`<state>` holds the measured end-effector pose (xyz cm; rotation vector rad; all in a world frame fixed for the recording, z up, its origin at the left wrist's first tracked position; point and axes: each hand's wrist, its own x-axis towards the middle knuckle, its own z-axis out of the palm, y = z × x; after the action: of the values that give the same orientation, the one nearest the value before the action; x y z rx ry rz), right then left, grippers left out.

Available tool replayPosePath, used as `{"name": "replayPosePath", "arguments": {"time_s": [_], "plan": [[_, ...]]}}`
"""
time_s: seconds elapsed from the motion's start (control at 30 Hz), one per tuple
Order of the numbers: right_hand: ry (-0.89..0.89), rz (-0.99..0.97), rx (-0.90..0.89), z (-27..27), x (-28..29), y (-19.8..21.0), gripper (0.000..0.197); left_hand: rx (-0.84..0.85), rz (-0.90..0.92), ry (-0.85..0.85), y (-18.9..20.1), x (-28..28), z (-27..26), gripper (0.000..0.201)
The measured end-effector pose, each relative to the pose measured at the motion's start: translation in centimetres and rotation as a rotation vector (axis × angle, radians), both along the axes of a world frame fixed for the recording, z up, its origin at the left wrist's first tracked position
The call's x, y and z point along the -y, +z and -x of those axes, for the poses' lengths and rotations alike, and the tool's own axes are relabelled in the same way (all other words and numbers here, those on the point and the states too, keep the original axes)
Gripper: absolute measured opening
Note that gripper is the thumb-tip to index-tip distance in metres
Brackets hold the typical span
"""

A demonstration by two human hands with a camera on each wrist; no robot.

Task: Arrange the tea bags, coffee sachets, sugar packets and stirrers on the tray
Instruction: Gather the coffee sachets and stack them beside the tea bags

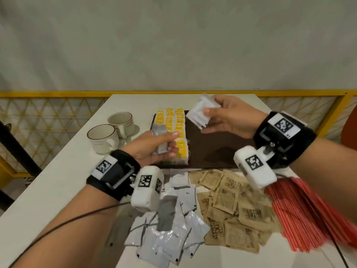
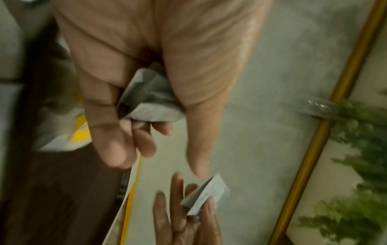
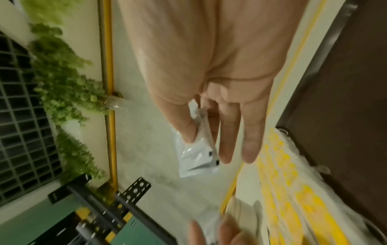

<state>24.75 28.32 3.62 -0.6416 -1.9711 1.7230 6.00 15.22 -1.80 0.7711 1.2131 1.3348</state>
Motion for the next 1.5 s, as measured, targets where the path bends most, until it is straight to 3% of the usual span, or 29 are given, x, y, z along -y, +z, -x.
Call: {"name": "replayPosePath", "arguments": {"time_s": [0.07, 0.2, 0.37, 0.53, 0.7, 0.87, 0.97, 1.07, 1.2, 1.5], "plan": [[-0.057, 0.036, -0.019, 0.5, -2.6, 1.2, 0.012, -0.136, 0.026, 0.036, 1.5, -1.9, 2.4, 0.02], [-0.188, 0.011, 0.135, 3.1, -8.6, 1.4, 0.021, -0.25, 0.052, 0.057, 3.7, -6.6, 5.4, 0.016], [-0.303, -0.083, 0.464, 6.5, -13.9, -3.4, 0.023, -0.176, 0.078, -0.059, 4.3, -11.7, 5.7, 0.024], [-0.272, -0.063, 0.499, 8.0, -16.3, -7.4, 0.024, -0.196, 0.127, -0.096, 2.5, -14.7, 6.2, 0.024], [-0.184, -0.136, 0.555, 5.6, -20.7, -5.1, 0.016, -0.174, 0.133, -0.091, 1.1, -15.5, 7.6, 0.021], [-0.155, -0.413, 0.762, 4.9, -24.1, 0.7, 0.019, -0.218, 0.139, -0.074, 0.8, -16.2, 8.7, 0.021], [-0.194, -0.422, 0.699, 7.0, -23.9, 1.8, 0.022, -0.239, 0.138, -0.063, 1.0, -16.6, 8.9, 0.02], [-0.13, -0.298, 0.67, 9.7, -22.5, -1.7, 0.028, -0.235, 0.137, -0.073, 1.1, -16.8, 8.9, 0.023], [-0.229, -0.106, 0.569, 11.3, -20.6, -6.8, 0.025, -0.201, 0.118, -0.066, 0.8, -16.9, 8.6, 0.019], [-0.309, -0.169, 0.482, 12.4, -19.7, -8.6, 0.022, -0.206, 0.1, -0.049, 0.4, -16.0, 8.2, 0.022]]}}
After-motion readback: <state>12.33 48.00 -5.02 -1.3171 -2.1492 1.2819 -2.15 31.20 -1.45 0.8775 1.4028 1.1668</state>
